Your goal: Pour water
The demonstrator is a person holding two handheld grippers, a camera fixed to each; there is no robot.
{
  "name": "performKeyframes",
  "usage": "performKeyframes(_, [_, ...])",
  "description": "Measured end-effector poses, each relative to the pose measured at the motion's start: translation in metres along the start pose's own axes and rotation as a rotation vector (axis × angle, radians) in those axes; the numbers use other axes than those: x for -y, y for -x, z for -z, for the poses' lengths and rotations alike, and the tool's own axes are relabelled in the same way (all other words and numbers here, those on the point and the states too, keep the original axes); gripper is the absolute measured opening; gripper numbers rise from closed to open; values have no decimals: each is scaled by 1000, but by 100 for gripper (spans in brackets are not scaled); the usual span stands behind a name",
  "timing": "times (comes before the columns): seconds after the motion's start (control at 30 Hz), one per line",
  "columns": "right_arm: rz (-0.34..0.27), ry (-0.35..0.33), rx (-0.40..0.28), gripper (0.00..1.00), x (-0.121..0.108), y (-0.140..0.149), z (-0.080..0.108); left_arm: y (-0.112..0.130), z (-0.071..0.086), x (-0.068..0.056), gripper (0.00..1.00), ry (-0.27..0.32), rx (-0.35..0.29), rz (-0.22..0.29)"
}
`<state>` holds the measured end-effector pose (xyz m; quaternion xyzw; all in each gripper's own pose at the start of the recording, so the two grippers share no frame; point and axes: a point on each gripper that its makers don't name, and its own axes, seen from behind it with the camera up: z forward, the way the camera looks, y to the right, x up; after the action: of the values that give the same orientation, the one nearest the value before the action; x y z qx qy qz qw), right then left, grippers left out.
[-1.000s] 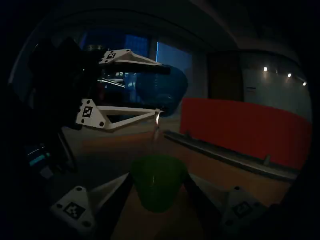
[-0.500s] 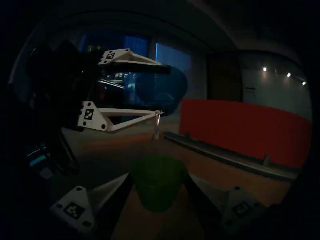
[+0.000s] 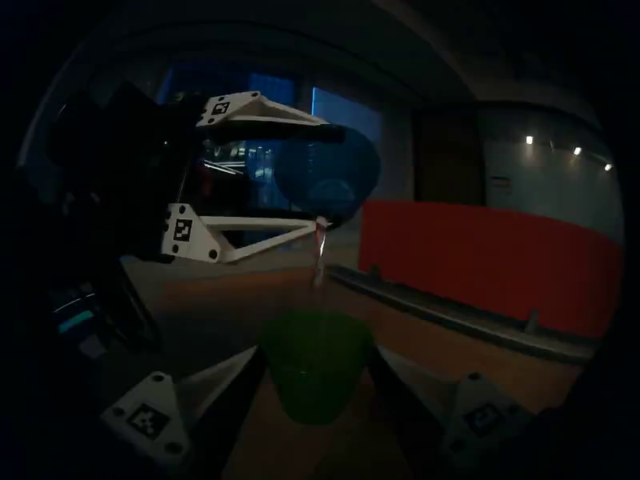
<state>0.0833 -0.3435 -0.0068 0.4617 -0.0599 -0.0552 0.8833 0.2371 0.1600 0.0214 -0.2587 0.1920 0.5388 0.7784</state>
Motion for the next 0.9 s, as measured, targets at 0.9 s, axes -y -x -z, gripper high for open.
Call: performKeyframes(0.9, [11, 1, -6, 100, 1, -4, 3, -7, -4, 9, 87, -28, 3, -164])
